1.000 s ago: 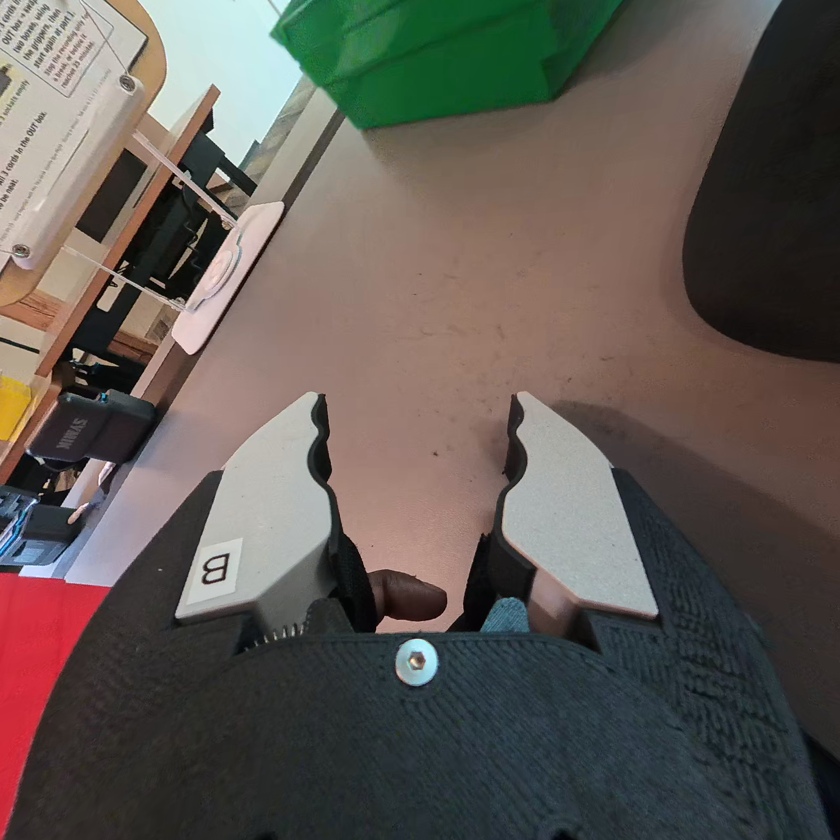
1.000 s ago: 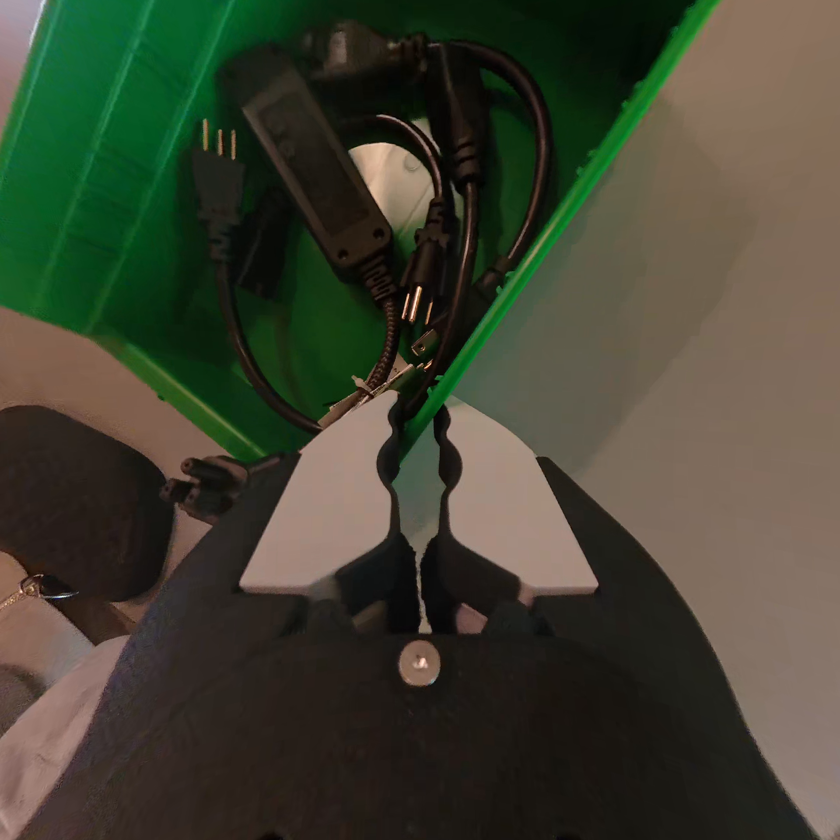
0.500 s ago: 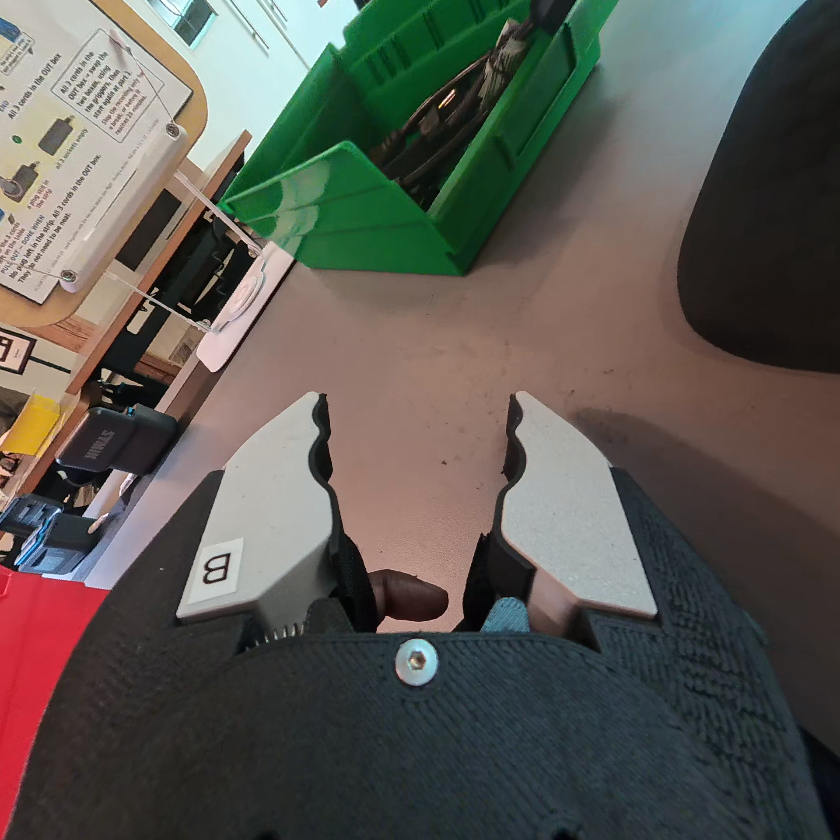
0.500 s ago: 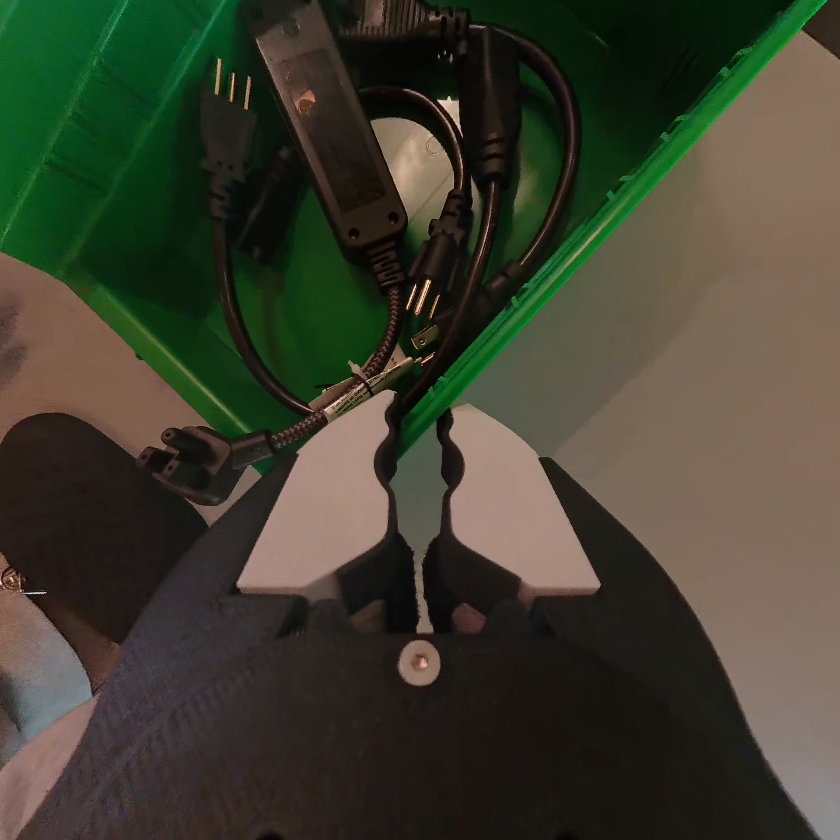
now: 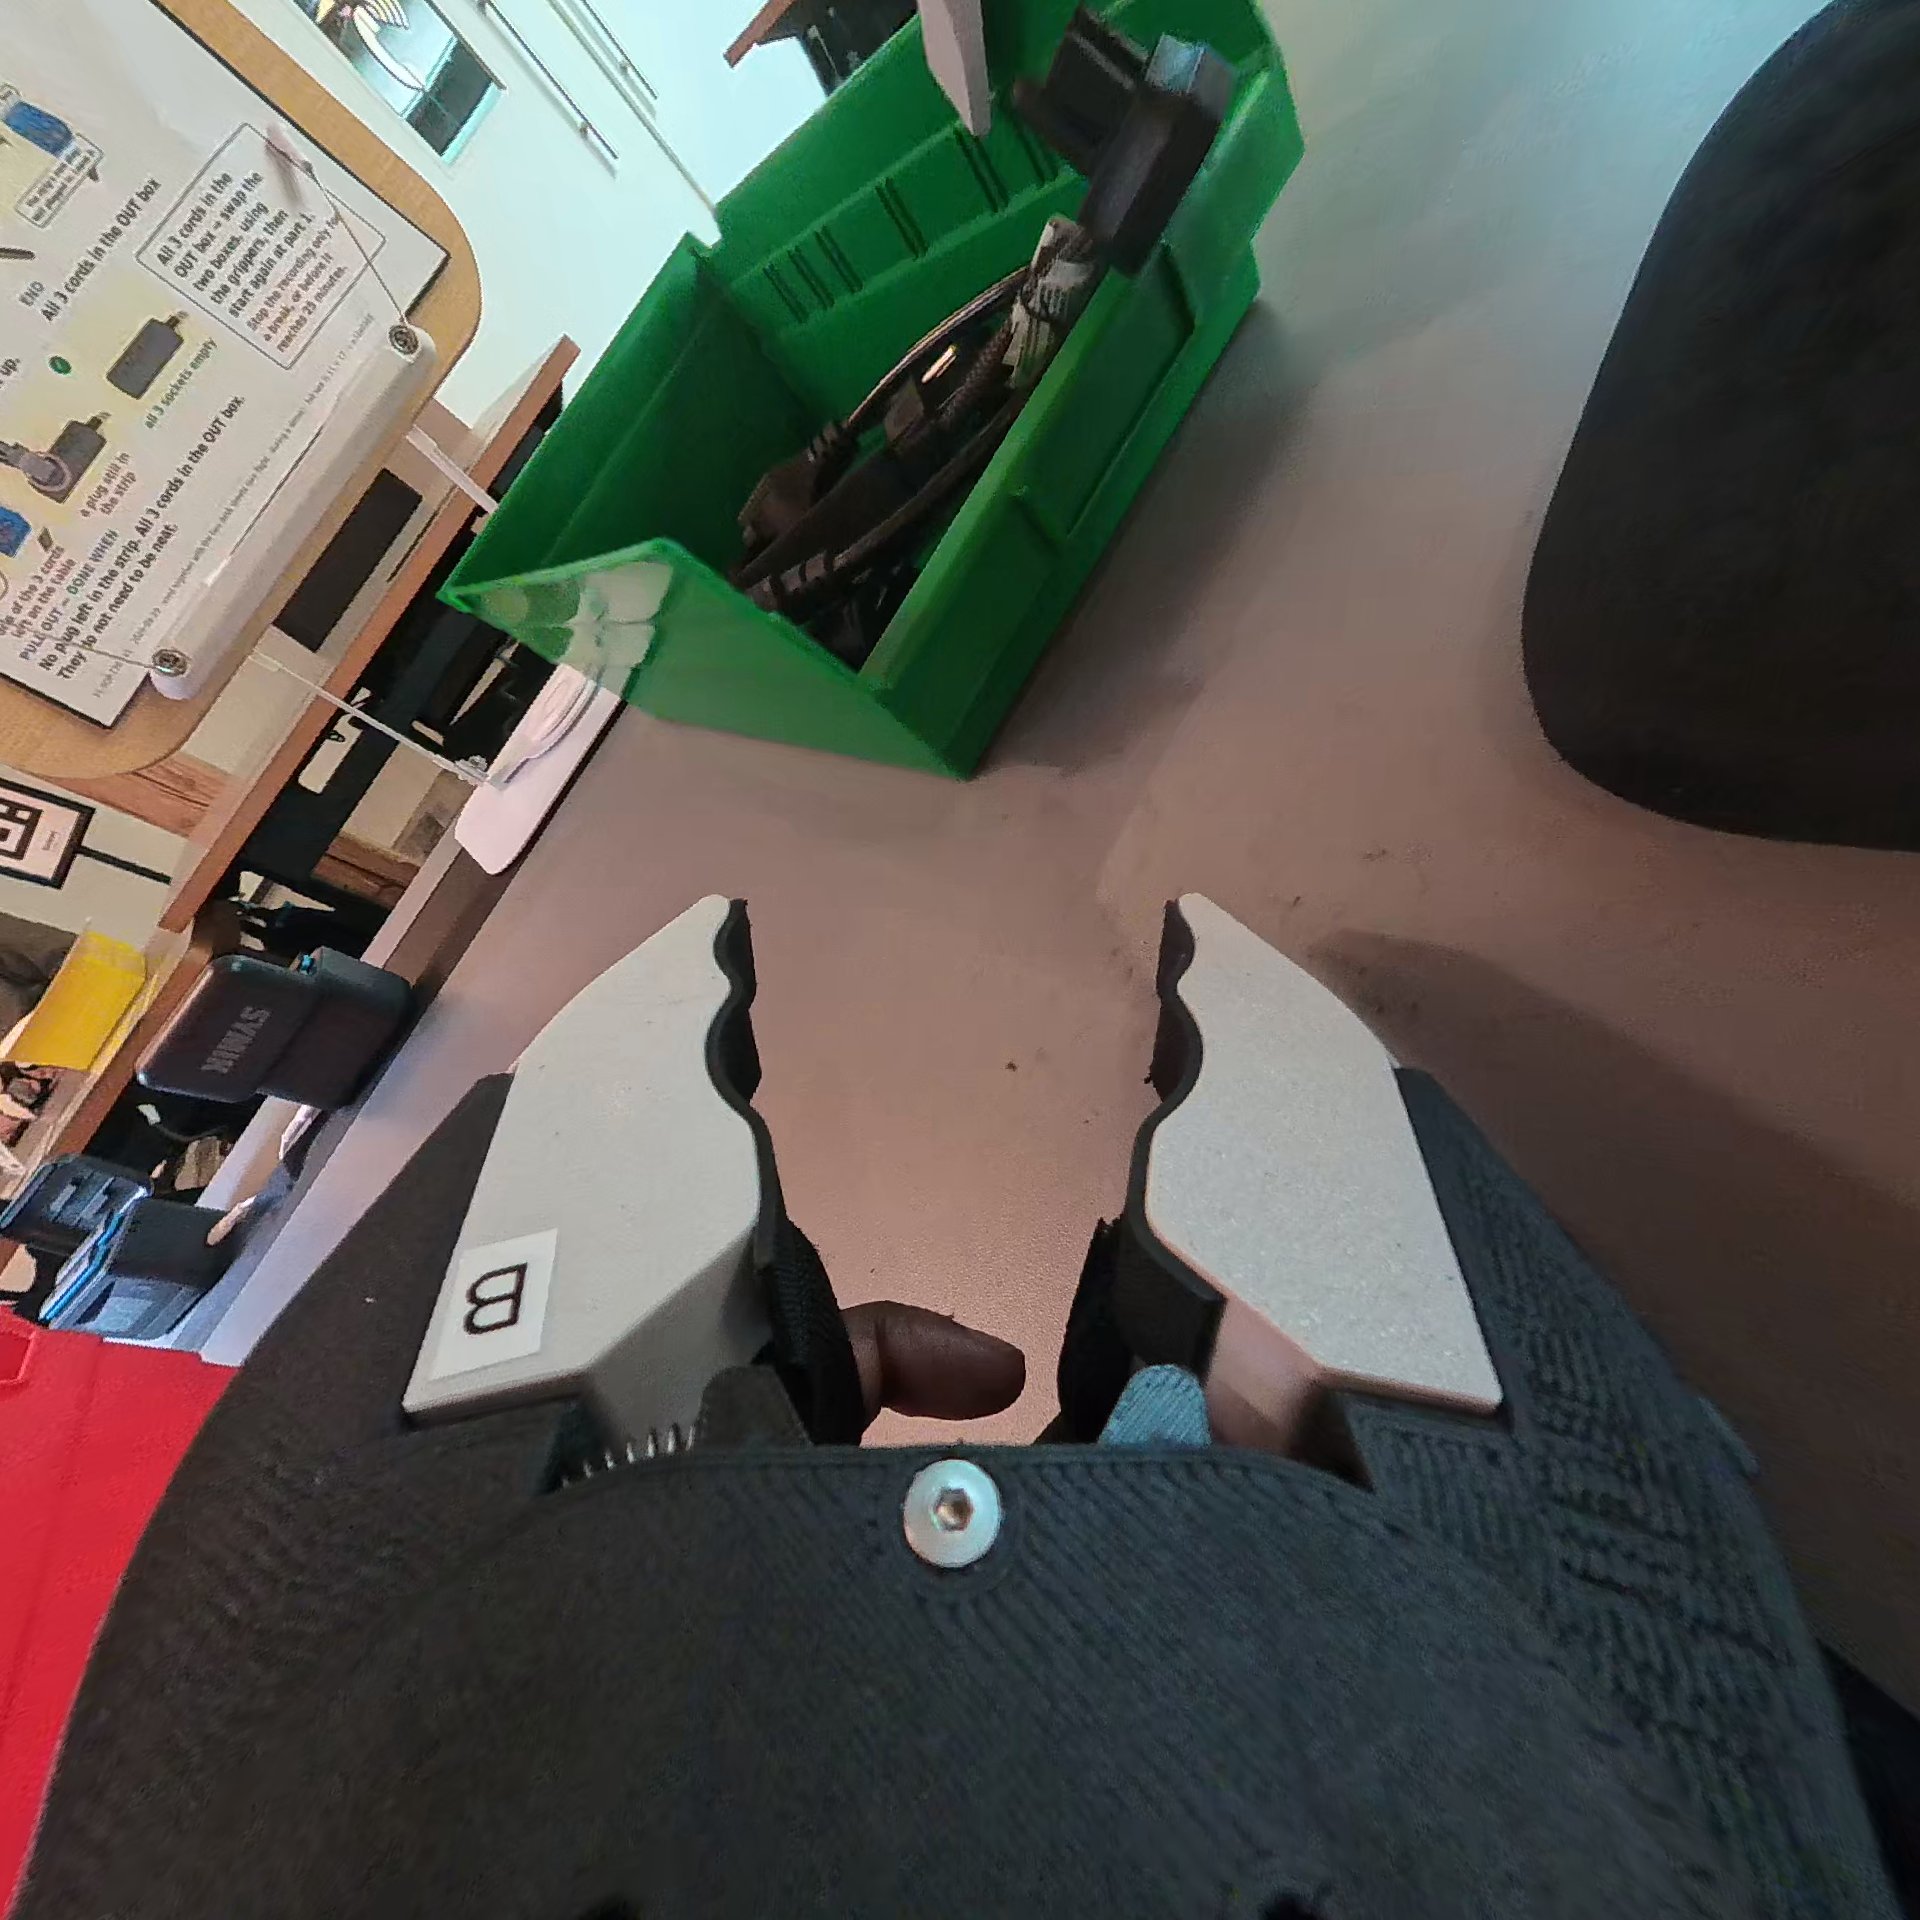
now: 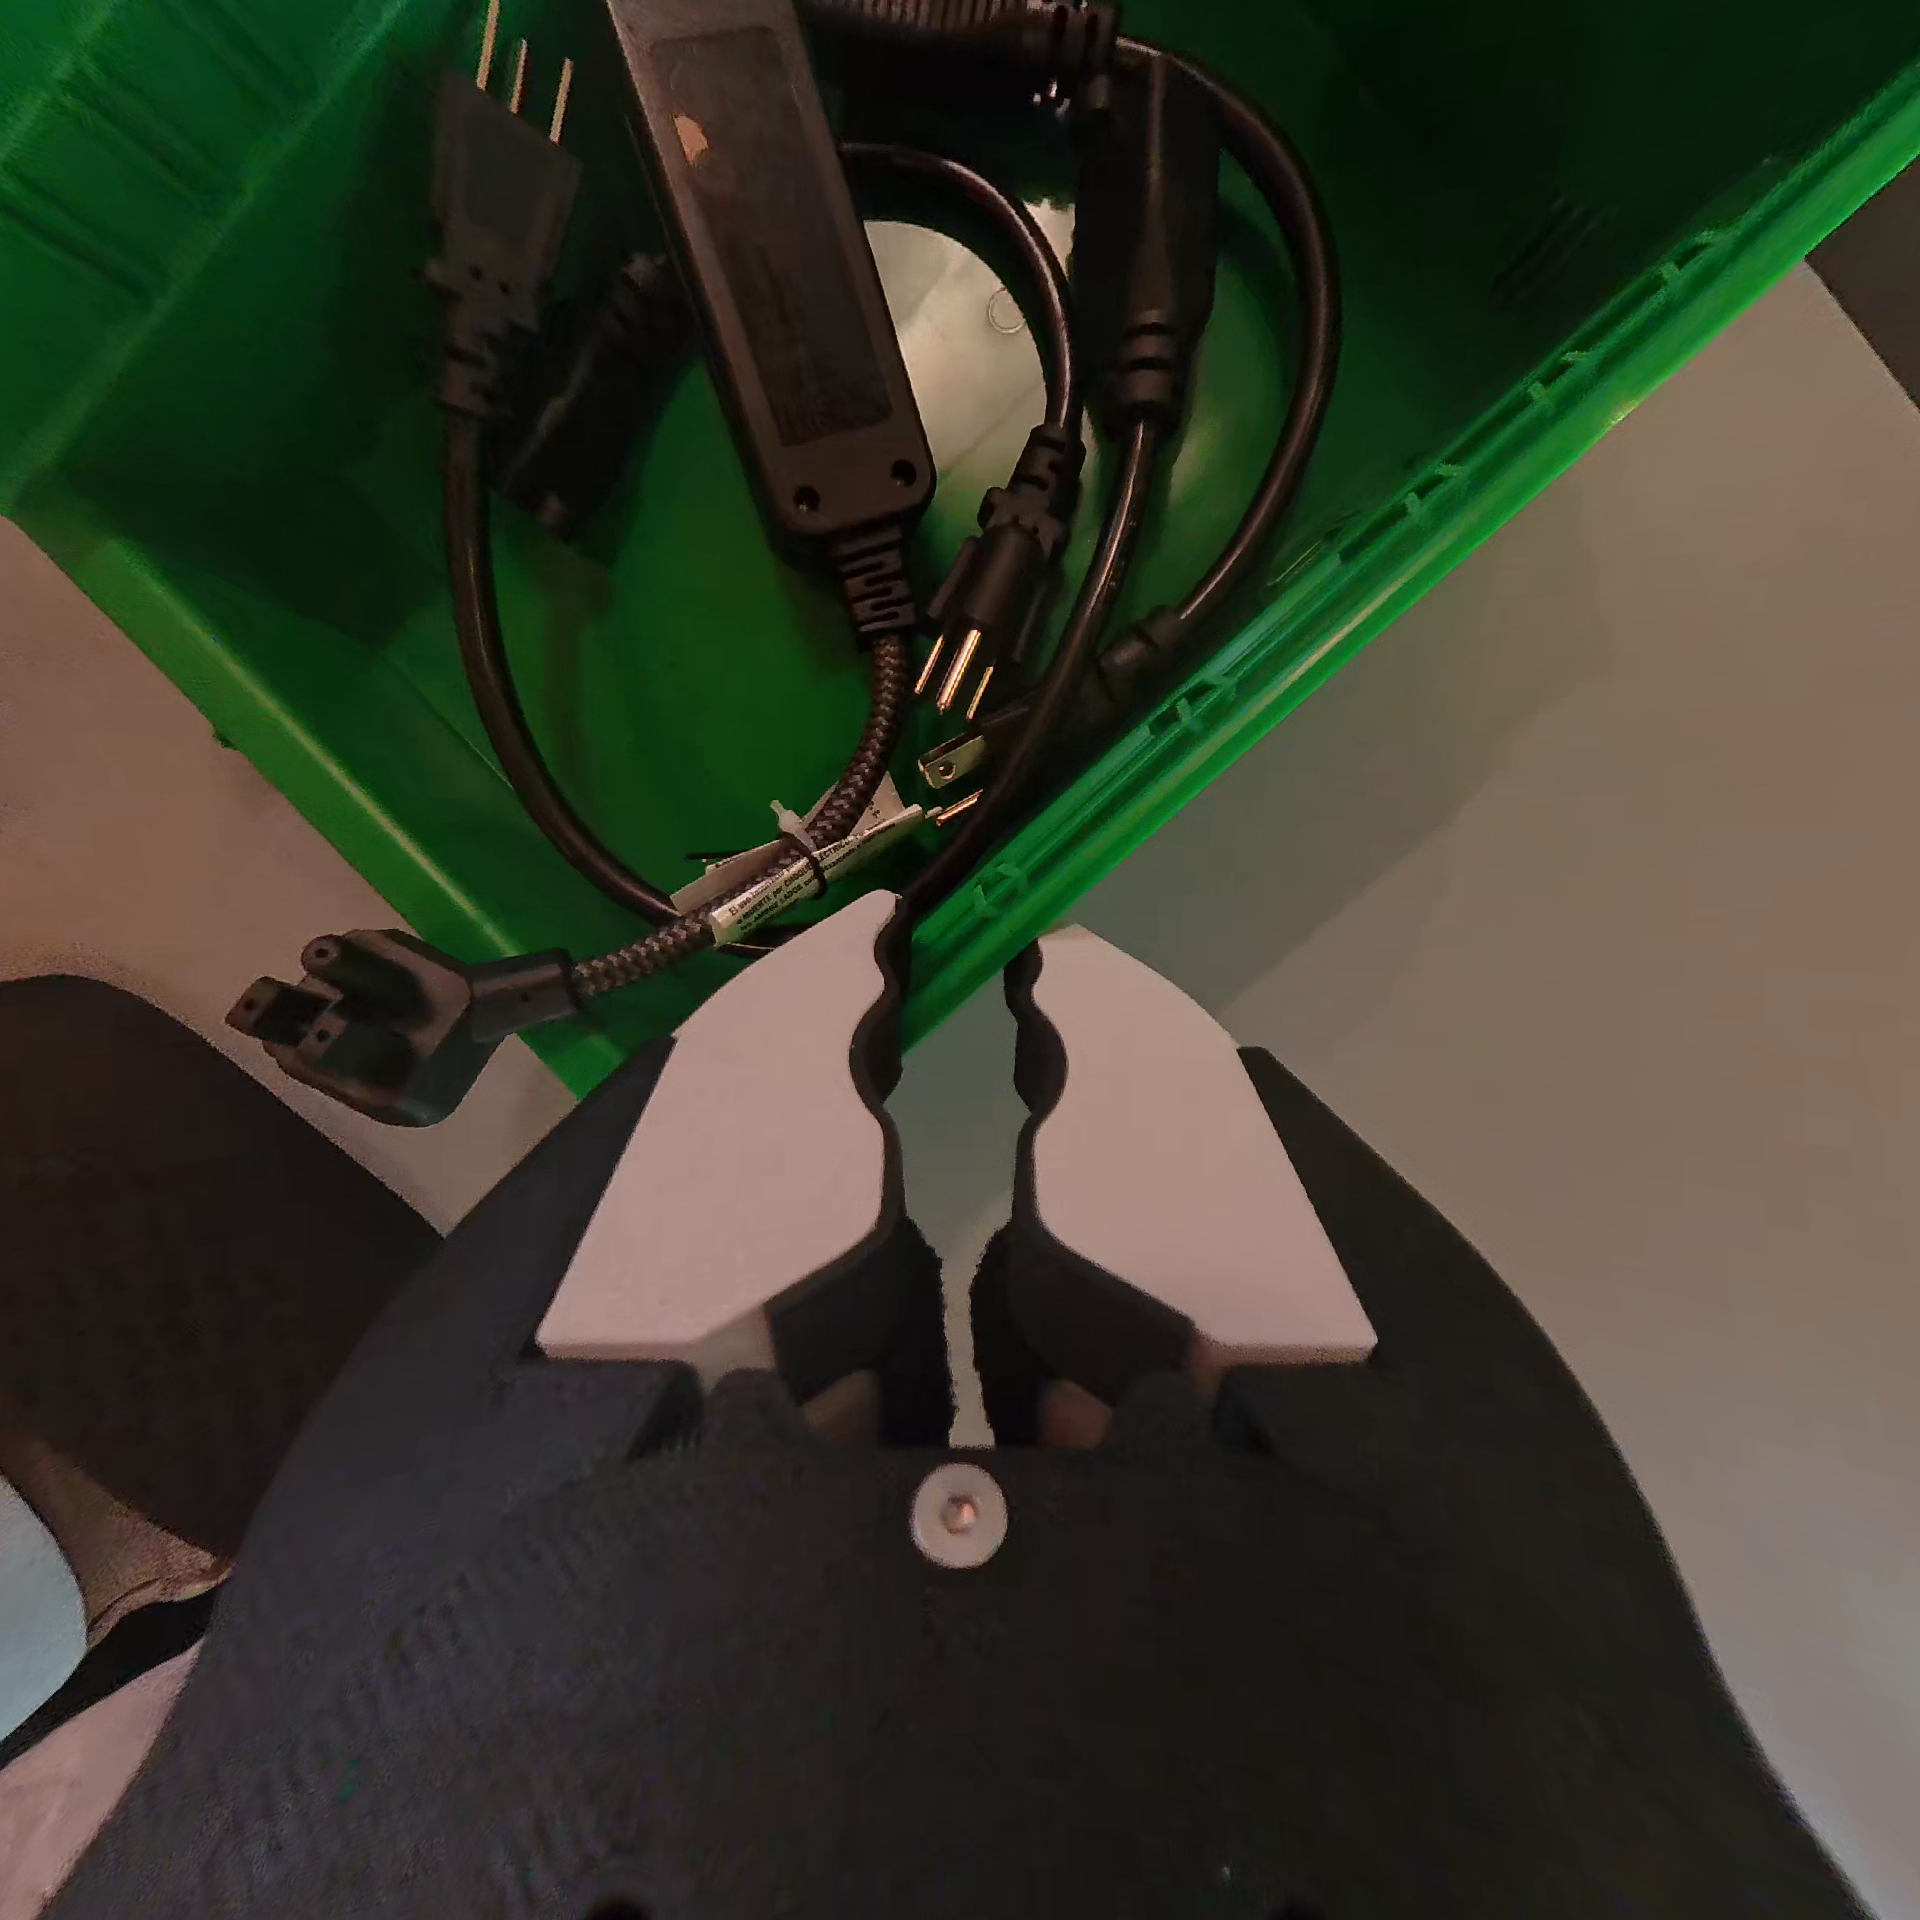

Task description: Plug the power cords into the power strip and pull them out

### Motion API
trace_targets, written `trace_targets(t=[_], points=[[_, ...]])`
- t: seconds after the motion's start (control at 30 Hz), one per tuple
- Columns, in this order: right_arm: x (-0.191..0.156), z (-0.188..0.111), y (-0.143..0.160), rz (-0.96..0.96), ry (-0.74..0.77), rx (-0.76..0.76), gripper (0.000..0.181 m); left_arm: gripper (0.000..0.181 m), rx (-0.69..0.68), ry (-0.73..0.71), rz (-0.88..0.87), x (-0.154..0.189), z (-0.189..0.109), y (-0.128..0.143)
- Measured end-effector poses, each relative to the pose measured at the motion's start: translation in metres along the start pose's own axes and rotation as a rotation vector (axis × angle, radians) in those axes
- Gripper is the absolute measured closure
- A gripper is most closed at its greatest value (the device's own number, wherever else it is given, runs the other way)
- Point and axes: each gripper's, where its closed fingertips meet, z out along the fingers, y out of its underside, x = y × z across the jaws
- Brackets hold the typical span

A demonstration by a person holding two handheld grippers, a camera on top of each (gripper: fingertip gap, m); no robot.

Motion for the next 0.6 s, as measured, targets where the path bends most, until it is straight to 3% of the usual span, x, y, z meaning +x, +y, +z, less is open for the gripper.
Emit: trace_targets(t=[0.6], points=[[-0.046,0.028,-0.054,-0.115,0.021,0.066,0.161,0.108,-0.010,0.013,0.047,0.005,0.001,0.001]])
